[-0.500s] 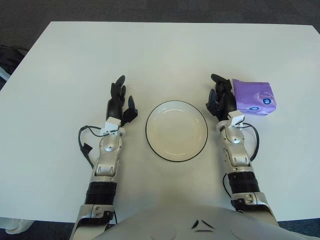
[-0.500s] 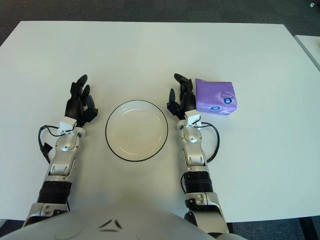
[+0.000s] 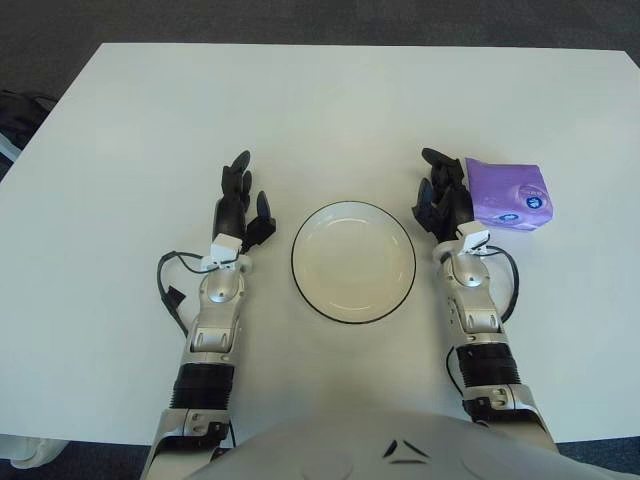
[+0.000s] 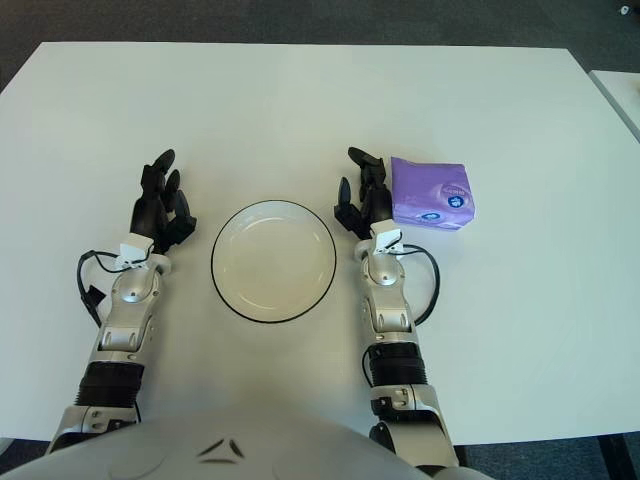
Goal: Put the tissue paper into the plate.
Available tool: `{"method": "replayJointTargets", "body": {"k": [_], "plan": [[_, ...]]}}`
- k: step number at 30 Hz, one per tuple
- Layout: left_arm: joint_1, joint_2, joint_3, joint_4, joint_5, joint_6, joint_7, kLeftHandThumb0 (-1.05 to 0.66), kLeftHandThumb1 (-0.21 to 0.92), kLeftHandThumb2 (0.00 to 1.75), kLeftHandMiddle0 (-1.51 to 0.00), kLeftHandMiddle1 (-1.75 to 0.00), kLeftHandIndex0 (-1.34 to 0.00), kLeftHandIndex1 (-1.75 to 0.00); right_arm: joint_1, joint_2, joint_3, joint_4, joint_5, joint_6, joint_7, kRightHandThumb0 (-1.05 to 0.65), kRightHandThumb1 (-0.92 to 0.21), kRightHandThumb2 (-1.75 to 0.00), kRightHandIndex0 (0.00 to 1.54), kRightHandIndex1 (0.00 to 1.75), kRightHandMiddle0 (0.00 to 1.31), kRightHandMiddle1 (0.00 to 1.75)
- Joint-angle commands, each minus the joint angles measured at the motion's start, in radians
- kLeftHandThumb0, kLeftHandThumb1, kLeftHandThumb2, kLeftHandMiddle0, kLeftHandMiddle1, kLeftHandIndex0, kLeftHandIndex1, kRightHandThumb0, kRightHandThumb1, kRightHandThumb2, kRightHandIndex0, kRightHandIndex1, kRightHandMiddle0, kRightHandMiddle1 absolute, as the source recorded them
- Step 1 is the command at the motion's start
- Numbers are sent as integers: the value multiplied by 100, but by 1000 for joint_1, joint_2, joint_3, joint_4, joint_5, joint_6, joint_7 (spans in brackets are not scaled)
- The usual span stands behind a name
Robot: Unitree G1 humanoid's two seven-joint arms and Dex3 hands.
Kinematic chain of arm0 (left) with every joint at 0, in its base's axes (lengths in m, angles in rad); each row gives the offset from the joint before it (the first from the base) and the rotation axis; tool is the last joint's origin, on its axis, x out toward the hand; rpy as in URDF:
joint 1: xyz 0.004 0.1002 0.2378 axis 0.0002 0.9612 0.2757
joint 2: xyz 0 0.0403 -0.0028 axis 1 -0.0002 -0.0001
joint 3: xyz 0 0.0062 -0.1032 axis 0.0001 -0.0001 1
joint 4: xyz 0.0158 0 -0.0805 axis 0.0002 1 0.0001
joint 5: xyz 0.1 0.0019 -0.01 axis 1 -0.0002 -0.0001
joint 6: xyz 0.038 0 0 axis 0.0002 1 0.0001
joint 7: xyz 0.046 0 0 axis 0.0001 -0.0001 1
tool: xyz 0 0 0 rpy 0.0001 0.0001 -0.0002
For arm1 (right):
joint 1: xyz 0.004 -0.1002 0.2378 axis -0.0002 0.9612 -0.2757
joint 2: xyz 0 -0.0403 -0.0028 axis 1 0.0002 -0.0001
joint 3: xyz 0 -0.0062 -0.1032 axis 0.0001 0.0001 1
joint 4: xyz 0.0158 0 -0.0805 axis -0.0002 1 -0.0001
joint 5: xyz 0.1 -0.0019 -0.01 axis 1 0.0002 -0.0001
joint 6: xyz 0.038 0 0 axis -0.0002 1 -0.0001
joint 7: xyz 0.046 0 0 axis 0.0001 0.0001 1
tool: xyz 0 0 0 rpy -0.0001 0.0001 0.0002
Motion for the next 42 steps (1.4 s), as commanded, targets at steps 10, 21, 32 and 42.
{"method": "replayJointTargets", "body": {"k": [10, 21, 32, 42], "plan": [[43, -14, -11, 48, 9, 39, 11, -74, 92, 93, -31, -1, 0, -50, 76, -18, -10, 2, 12, 82, 17, -60, -92, -83, 45, 0, 0, 82], [40, -23, -14, 59, 9, 28, 13, -74, 92, 93, -31, 0, 0, -50, 26, -48, -38, -115, 31, 110, 42, -55, -92, -81, 43, 0, 0, 81], [42, -27, -14, 55, 13, 32, 14, -74, 92, 93, -30, 0, 0, -50, -59, -126, -82, -256, 32, 172, 67, -54, -92, -76, 42, 0, 0, 83], [46, -32, -13, 48, 8, 38, 12, -73, 92, 93, -30, 0, 0, -49, -138, -231, -121, -305, 28, 146, 106, -54, -92, -72, 43, 0, 1, 89]]}}
